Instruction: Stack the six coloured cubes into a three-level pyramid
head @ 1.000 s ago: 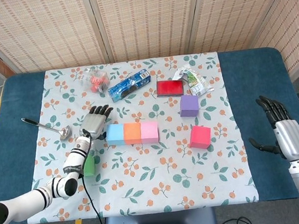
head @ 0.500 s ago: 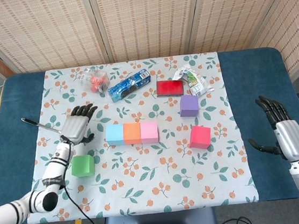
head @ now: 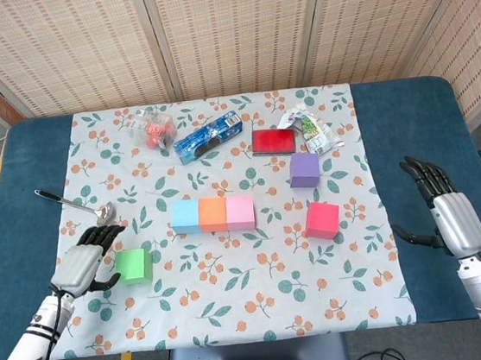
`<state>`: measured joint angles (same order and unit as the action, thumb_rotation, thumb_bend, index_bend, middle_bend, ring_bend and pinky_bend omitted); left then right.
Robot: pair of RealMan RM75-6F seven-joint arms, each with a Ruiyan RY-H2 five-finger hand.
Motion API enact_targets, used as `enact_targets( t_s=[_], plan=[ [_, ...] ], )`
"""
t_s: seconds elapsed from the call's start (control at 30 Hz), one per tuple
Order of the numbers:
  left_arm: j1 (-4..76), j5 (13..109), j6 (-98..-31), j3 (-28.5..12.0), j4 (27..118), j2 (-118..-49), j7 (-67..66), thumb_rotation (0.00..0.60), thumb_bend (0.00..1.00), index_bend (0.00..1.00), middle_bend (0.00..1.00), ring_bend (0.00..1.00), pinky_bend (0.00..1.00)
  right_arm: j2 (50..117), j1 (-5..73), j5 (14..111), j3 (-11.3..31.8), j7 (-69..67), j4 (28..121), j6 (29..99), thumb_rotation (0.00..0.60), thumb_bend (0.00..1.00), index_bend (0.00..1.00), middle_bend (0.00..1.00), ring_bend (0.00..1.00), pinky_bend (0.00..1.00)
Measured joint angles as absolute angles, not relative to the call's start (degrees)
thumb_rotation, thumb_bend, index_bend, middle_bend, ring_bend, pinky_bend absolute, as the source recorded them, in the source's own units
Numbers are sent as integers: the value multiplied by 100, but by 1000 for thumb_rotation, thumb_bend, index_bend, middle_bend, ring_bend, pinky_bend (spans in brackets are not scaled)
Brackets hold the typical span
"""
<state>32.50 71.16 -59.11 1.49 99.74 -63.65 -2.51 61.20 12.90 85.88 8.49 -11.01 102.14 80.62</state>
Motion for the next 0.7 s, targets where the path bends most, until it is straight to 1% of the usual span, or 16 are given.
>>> enact_targets(
  t_s=[0.2, 0.47, 0.7],
  plan=[
    [3032, 7144, -5991, 199, 9910, -6606, -243, 600, 343, 0, 0, 0, 45, 6142, 1315, 8570, 842, -1114, 10196, 8025, 600, 109, 0, 8, 0, 0],
    [3016, 6935, -5780, 178, 9664, -6890, -517, 600, 339, 1, 2, 0, 45, 6133, 1307, 8582, 819, -1158, 10193, 8034, 600, 109, 0, 8, 0, 0],
    [3010, 6670, -5716, 93, 9505, -7150, -884, 600, 337, 89, 78, 49, 84, 6123, 1295, 8608, 800, -1158, 10219, 8060, 600, 109, 0, 8, 0, 0]
  ],
)
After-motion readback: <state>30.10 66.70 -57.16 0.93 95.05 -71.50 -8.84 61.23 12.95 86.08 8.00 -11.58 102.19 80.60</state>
